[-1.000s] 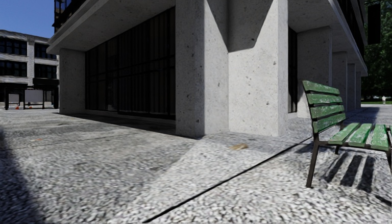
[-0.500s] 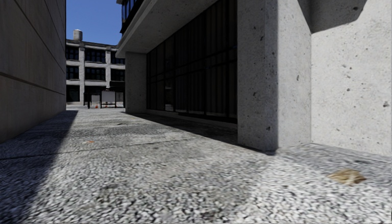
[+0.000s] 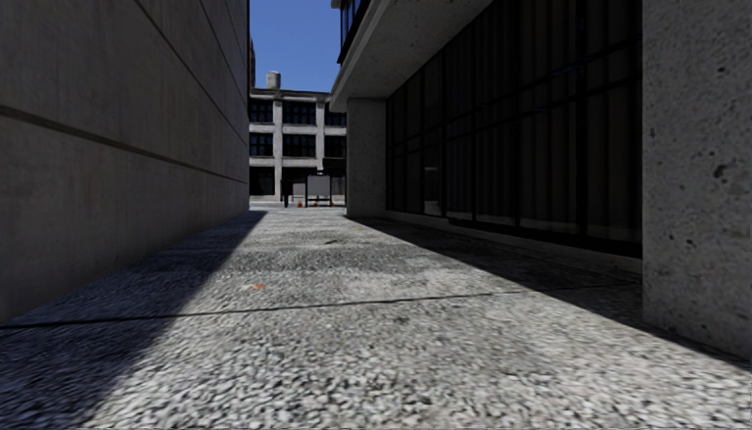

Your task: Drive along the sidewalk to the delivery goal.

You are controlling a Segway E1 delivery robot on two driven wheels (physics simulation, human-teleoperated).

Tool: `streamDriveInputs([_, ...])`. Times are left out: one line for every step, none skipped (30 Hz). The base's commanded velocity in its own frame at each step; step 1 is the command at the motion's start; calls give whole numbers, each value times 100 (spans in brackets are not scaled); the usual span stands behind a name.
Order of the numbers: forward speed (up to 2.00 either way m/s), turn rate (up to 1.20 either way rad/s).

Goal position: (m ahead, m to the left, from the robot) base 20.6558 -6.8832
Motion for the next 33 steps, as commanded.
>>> streamDriveInputs([200,67])
streamDriveInputs([200,67])
streamDriveInputs([200,56])
streamDriveInputs([200,37])
streamDriveInputs([200,0])
streamDriveInputs([200,0])
streamDriveInputs([200,0])
streamDriveInputs([200,0])
streamDriveInputs([200,0])
streamDriveInputs([200,0])
streamDriveInputs([200,0])
streamDriveInputs([200,0])
streamDriveInputs([200,0])
streamDriveInputs([200,0])
streamDriveInputs([200,0])
streamDriveInputs([200,0])
streamDriveInputs([200,0])
streamDriveInputs([200,0])
streamDriveInputs([200,0])
streamDriveInputs([200,0])
streamDriveInputs([200,0])
streamDriveInputs([200,0])
streamDriveInputs([200,0])
streamDriveInputs([200,0])
streamDriveInputs([200,0])
streamDriveInputs([200,0])
streamDriveInputs([200,0])
streamDriveInputs([200,6])
streamDriveInputs([200,16])
streamDriveInputs([200,16])
streamDriveInputs([200,23])
streamDriveInputs([200,26])
streamDriveInputs([200,26])
